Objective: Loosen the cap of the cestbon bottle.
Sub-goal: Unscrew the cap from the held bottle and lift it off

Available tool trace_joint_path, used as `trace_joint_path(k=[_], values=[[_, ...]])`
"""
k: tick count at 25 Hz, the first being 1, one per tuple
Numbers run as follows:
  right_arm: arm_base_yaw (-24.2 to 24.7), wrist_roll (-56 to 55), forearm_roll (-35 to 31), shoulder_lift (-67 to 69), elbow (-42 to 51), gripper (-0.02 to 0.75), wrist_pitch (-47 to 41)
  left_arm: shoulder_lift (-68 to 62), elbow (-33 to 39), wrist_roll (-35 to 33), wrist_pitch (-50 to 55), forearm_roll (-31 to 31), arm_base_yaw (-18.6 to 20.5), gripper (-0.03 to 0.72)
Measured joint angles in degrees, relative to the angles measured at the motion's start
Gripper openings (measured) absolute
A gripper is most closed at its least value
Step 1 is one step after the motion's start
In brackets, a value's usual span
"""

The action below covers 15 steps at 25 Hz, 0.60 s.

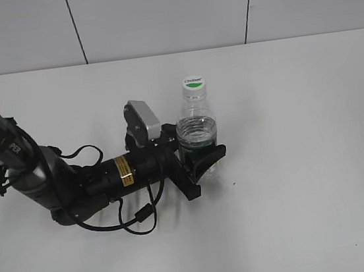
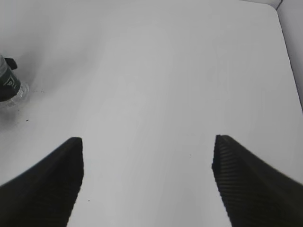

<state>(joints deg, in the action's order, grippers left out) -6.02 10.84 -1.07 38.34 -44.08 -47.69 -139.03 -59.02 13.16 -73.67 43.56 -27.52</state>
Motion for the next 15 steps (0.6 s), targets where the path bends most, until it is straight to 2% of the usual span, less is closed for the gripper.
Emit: trace_joint_path(k=[7, 15], values=[[0.0, 2.0, -0.9, 18.3, -12.3, 0.621, -0.2, 0.0, 0.0, 0.0, -0.1, 0.1, 0.0, 0.402], [-0.6, 3.5, -9.3, 34.6, -29.9, 0.598, -9.1, 0.0, 0.0, 0.0, -0.1, 0.0, 0.0, 0.402]])
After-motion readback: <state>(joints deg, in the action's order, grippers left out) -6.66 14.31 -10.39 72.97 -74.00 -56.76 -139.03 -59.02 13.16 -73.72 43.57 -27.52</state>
